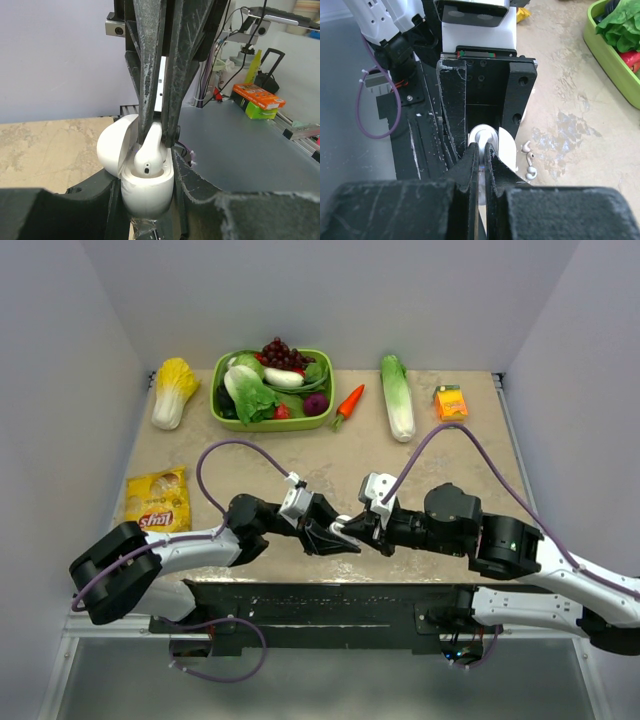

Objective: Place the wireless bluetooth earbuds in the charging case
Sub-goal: Place the earbud in the charging case, then pick up the earbud from the center of the board.

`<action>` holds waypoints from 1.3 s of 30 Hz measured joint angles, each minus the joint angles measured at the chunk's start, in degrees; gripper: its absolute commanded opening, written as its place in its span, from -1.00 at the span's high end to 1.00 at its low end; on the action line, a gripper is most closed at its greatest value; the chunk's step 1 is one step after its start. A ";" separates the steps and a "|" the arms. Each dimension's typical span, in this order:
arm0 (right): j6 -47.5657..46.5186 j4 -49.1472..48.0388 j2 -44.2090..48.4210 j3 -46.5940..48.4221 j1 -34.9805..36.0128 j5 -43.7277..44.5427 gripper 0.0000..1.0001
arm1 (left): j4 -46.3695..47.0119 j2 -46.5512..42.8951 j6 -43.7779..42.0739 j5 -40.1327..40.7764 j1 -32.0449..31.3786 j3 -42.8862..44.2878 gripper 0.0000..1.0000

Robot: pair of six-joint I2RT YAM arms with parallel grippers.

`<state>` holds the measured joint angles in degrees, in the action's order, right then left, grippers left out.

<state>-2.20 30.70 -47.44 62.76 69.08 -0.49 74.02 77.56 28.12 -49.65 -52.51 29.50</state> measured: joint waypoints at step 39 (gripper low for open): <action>21.70 -11.37 5.60 -23.08 -0.96 32.74 -0.19 | -0.83 -15.45 -5.40 5.44 0.26 -10.34 1.00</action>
<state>19.51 19.33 -41.85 39.68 68.12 32.25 73.19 62.11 22.72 -44.21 -52.25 19.16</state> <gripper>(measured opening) 0.600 0.345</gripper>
